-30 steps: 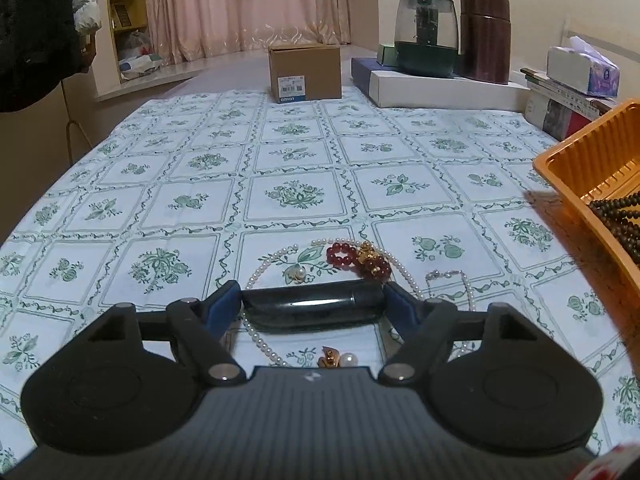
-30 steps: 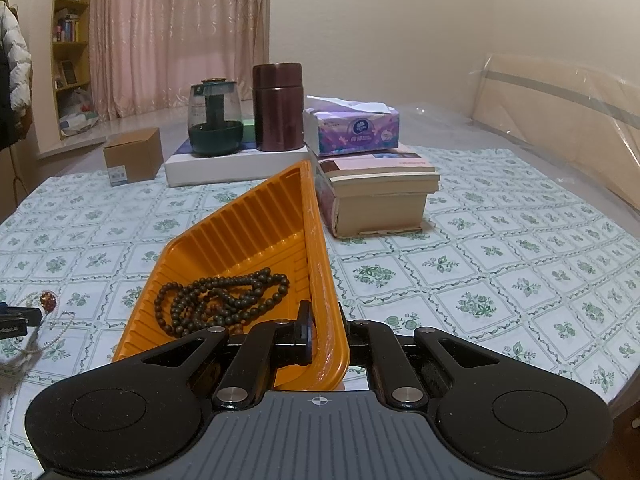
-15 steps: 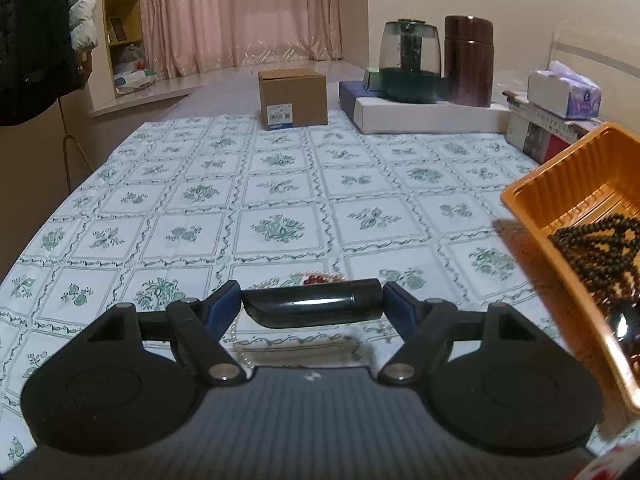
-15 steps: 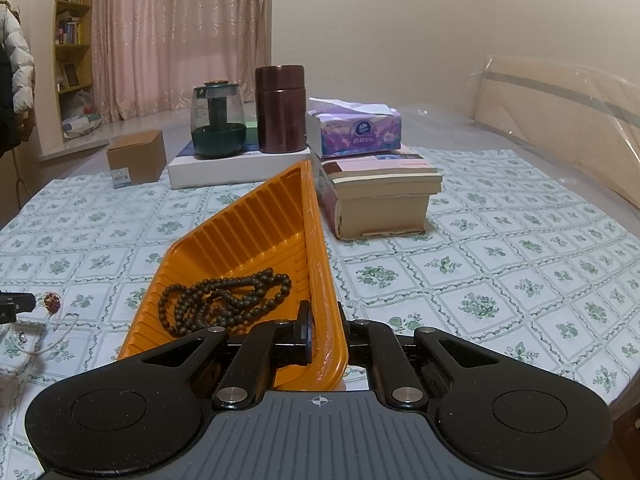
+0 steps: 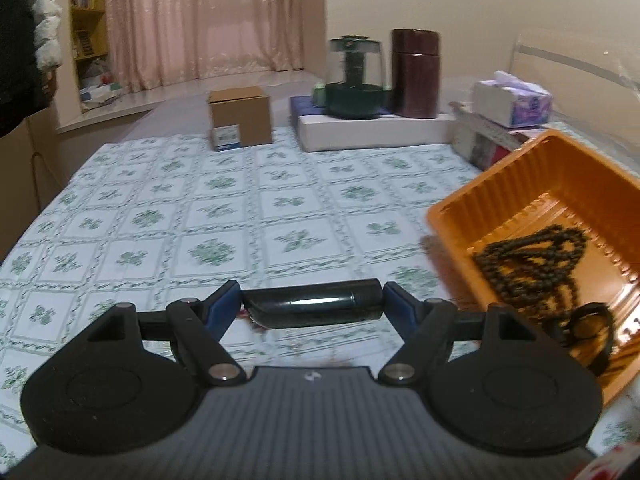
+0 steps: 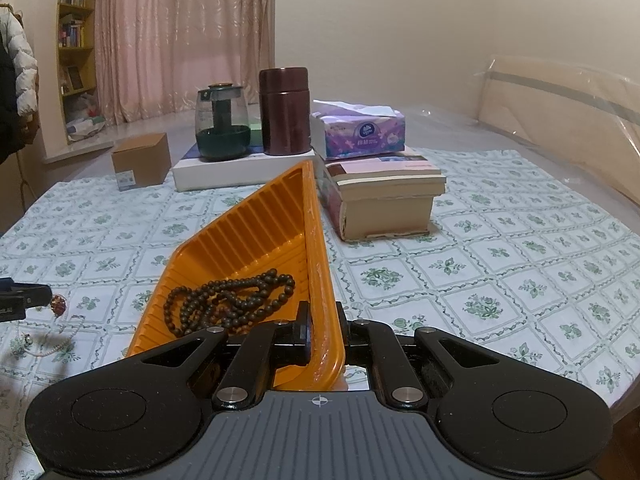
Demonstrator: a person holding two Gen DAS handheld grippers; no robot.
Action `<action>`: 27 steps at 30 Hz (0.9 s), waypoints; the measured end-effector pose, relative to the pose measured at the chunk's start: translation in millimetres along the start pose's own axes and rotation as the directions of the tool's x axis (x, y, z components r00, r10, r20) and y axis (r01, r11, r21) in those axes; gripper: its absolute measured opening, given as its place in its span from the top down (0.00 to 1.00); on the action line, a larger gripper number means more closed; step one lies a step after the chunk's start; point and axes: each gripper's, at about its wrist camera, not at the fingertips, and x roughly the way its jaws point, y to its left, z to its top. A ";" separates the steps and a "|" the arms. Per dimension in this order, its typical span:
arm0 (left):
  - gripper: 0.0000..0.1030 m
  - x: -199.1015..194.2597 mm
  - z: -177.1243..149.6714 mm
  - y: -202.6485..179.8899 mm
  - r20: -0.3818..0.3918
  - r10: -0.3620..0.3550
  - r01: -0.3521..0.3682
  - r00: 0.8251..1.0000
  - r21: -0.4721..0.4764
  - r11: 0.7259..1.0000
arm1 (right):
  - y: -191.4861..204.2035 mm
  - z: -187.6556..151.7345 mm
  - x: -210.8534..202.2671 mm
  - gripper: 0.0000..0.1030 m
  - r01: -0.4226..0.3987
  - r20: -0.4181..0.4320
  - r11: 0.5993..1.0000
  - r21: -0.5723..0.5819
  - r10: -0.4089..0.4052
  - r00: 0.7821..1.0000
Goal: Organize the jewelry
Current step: 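Carry the black case into the orange tray and open the left gripper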
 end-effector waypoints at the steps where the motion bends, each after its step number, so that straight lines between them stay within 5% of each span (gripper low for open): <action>1: 0.27 -0.8 1.3 -4.8 0.001 -0.012 0.012 1.000 0.003 1.000 | -0.1 0.2 -0.2 0.92 -0.001 0.000 1.000 0.000 0.001 1.000; 12: 0.27 -6.3 11.9 -56.0 -0.004 -0.155 0.155 0.988 0.055 0.986 | 0.4 0.2 -1.3 0.92 -0.007 -0.002 1.000 0.007 0.007 1.000; 27: 0.27 -5.7 17.3 -87.9 -0.021 -0.246 0.247 0.969 0.091 0.965 | -2.4 -1.0 -0.6 0.92 -0.012 -0.005 1.000 0.017 0.012 1.000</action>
